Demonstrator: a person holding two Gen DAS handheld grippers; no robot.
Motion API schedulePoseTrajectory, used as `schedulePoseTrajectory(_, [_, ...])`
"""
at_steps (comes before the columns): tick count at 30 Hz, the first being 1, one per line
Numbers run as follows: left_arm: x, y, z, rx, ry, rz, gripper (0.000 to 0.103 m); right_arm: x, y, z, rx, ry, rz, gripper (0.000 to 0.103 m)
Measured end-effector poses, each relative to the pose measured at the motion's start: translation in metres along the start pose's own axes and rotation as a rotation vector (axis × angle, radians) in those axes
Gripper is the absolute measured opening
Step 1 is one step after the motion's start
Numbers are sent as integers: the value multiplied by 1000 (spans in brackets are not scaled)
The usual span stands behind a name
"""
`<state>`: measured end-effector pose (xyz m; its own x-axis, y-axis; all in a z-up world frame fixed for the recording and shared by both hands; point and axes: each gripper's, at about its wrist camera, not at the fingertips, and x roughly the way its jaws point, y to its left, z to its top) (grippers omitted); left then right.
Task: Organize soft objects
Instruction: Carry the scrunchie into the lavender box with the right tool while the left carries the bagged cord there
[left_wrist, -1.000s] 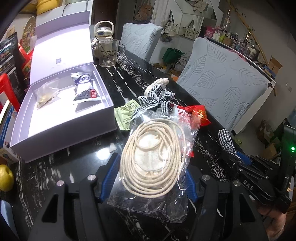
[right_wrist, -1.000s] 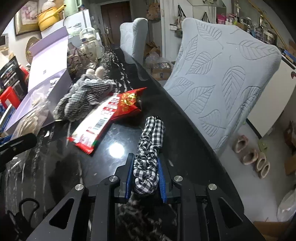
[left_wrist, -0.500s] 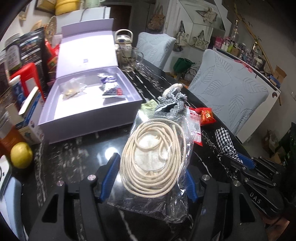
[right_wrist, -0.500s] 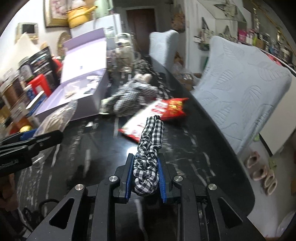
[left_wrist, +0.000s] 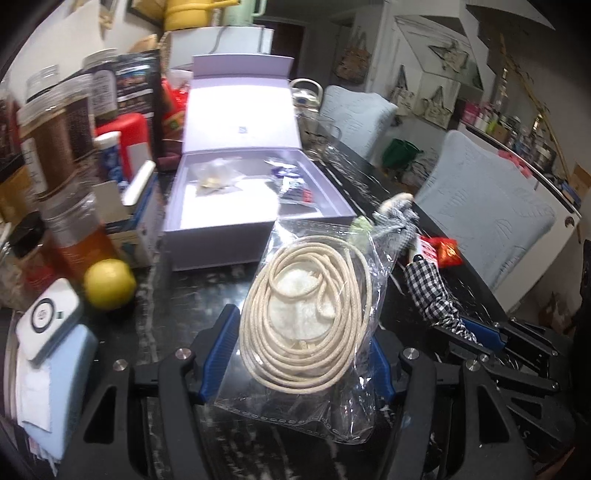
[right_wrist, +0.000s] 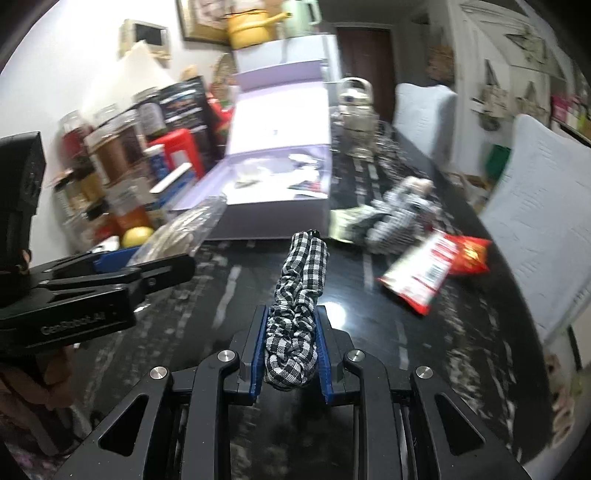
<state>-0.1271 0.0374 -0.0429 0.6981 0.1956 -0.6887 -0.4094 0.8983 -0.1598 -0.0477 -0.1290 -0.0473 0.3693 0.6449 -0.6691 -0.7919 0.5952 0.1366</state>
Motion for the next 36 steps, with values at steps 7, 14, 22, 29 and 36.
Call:
schedulePoseTrajectory(7, [-8, 27, 15, -43, -41, 37, 63, 13, 26, 22, -63, -11, 93, 23])
schedulePoseTrajectory(14, [-7, 37, 47, -46, -95, 35, 63, 21, 38, 57, -104, -47, 126, 23])
schedulePoseTrajectory(22, [6, 38, 91, -28, -154, 18, 63, 32, 34, 102, -138, -108, 129, 23])
schedulePoseTrajectory(29, [26, 40, 129, -7, -191, 2, 63, 49, 22, 145, -150, -142, 130, 23])
schedulePoseTrajectory(36, [49, 44, 168, -3, -233, 18, 63, 69, 11, 181, -162, -172, 118, 23])
